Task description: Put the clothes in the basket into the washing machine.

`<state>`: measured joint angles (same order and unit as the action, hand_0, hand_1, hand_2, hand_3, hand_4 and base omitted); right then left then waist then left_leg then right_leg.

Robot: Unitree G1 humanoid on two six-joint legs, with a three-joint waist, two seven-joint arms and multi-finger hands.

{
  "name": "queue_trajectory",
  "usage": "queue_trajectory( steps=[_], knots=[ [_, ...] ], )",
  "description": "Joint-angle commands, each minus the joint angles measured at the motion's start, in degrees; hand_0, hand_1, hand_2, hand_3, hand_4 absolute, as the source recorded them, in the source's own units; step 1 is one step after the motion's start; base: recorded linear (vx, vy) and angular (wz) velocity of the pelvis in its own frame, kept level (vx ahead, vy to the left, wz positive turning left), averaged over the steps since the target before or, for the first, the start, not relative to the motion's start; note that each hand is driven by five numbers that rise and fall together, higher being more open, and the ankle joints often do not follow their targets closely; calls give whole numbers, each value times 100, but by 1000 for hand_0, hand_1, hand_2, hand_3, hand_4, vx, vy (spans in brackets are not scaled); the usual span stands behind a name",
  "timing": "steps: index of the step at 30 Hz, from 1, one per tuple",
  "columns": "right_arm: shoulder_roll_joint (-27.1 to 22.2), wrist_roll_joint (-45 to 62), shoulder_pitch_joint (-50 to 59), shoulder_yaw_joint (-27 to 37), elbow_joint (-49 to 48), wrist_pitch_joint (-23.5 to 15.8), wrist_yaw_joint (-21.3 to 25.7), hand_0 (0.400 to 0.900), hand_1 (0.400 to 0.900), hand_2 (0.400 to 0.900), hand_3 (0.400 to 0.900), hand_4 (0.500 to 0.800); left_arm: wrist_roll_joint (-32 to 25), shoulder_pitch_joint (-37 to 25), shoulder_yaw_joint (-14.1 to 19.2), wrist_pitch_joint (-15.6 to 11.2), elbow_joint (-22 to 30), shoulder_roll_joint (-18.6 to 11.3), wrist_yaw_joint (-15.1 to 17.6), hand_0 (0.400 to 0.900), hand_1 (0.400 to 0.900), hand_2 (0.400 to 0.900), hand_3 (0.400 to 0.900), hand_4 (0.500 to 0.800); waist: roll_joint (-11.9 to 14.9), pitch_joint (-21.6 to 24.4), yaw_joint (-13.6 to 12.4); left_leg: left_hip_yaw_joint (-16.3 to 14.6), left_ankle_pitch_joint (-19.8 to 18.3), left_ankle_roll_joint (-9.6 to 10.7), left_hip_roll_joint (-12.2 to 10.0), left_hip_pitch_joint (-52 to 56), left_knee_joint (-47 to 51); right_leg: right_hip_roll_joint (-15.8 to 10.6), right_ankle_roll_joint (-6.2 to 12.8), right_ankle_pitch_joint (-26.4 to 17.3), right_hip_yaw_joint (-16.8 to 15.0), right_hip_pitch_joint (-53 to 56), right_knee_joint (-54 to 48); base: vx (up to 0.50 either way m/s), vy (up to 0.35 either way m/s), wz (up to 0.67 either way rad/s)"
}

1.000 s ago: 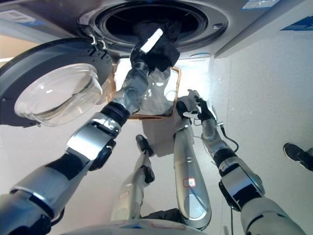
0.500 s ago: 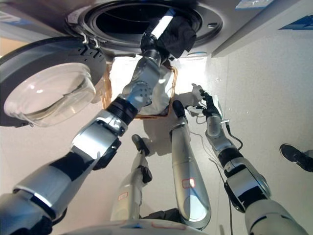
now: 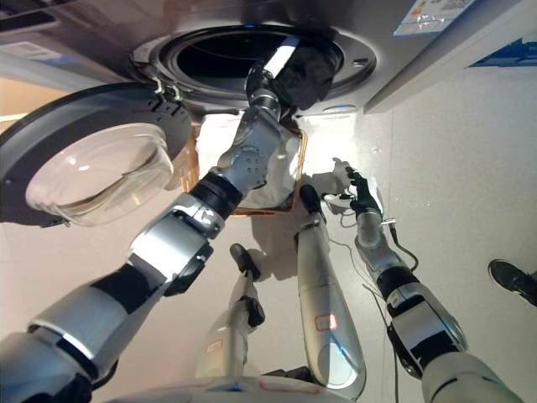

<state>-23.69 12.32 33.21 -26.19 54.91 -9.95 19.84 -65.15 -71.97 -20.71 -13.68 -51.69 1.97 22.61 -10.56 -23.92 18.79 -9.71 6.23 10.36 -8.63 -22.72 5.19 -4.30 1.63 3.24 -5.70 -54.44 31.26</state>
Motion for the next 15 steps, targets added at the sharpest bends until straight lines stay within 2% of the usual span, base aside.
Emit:
queue_trajectory(
  steps=[1, 9, 15],
  knots=[
    [-82, -4, -299, -101, 27, -243, 117, 900, 900, 900, 900, 800, 563, -1083, -46, -453, -67, 516, -406, 900, 900, 900, 900, 800, -83, 194, 100, 181, -99, 110, -344, 1231, -72, 93, 746, -585, -220, -88, -265, -20, 0, 10],
    [51, 93, -320, -158, 107, -269, 108, 900, 900, 900, 900, 800, 604, -777, 50, -420, -230, 687, -422, 900, 900, 900, 900, 800, 13, 154, 47, 234, -154, 127, -312, 1186, -96, 13, 745, -664, -144, 70, -423, -39, -1, 13],
    [167, 128, -330, -202, 282, -249, 53, 900, 900, 900, 900, 800, 732, -521, 46, -415, -223, 681, -433, 900, 900, 900, 900, 800, 63, 165, -58, 344, -246, 138, -304, 1213, -106, -129, 780, -756, -67, 305, -561, -48, 21, 16]
  ],
)
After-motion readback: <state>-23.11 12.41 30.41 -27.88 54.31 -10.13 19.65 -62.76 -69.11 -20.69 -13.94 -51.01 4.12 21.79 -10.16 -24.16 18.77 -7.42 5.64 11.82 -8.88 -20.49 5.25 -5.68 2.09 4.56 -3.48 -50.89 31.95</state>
